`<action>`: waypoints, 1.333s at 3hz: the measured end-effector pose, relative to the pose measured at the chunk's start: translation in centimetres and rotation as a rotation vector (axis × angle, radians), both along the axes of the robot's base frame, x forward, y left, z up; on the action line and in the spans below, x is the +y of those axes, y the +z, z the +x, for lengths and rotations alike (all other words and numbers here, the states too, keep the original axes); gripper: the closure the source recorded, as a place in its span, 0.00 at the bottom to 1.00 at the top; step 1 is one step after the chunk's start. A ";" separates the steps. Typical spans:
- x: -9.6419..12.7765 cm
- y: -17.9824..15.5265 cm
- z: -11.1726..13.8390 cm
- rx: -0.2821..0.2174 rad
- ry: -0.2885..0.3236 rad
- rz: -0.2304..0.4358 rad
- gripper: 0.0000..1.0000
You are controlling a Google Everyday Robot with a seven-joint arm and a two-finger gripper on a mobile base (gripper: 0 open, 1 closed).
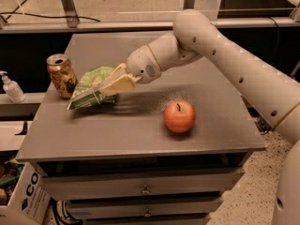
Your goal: Move green jalapeno chip bag near orange can
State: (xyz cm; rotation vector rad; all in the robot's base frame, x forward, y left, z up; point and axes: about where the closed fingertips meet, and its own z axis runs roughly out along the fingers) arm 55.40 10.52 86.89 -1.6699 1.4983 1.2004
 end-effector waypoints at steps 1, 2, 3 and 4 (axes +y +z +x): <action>0.0 -0.1 0.1 0.004 -0.004 0.001 0.12; -0.3 -0.2 0.2 0.011 -0.013 0.003 0.00; -2.6 0.6 2.2 -0.039 -0.102 -0.014 0.00; -6.4 2.1 5.0 -0.121 -0.226 -0.044 0.00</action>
Offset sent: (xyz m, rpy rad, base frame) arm 0.0057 -0.0111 -0.0019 0.0040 0.0178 -0.0353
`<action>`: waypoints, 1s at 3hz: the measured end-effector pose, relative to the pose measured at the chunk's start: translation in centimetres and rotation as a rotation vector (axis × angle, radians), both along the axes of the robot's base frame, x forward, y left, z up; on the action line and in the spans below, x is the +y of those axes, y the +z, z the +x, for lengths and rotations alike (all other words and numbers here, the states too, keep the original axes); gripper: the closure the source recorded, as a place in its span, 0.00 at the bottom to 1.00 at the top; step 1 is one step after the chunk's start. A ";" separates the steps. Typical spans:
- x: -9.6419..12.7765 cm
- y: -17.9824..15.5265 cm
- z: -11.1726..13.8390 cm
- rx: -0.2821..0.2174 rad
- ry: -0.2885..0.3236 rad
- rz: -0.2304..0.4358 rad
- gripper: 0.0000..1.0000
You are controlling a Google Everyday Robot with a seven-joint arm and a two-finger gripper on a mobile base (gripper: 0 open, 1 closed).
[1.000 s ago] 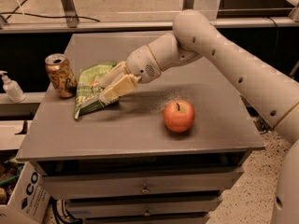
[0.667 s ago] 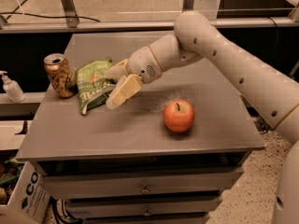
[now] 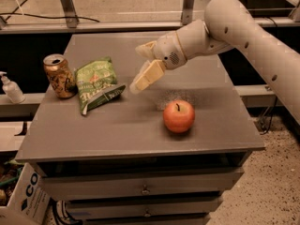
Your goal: Move green jalapeno chip bag near orange can
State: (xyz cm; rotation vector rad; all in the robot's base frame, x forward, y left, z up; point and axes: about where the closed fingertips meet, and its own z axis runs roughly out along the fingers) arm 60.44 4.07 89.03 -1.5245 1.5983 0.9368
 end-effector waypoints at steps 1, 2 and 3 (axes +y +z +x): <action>-3.8 0.8 3.1 -0.069 -0.109 -0.035 0.00; -7.0 0.4 6.3 -0.113 -0.220 -0.064 0.00; -7.2 0.4 6.6 -0.118 -0.229 -0.066 0.00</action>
Offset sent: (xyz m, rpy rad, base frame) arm 0.1051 -0.1193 0.0041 -0.0998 -0.1754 -0.3760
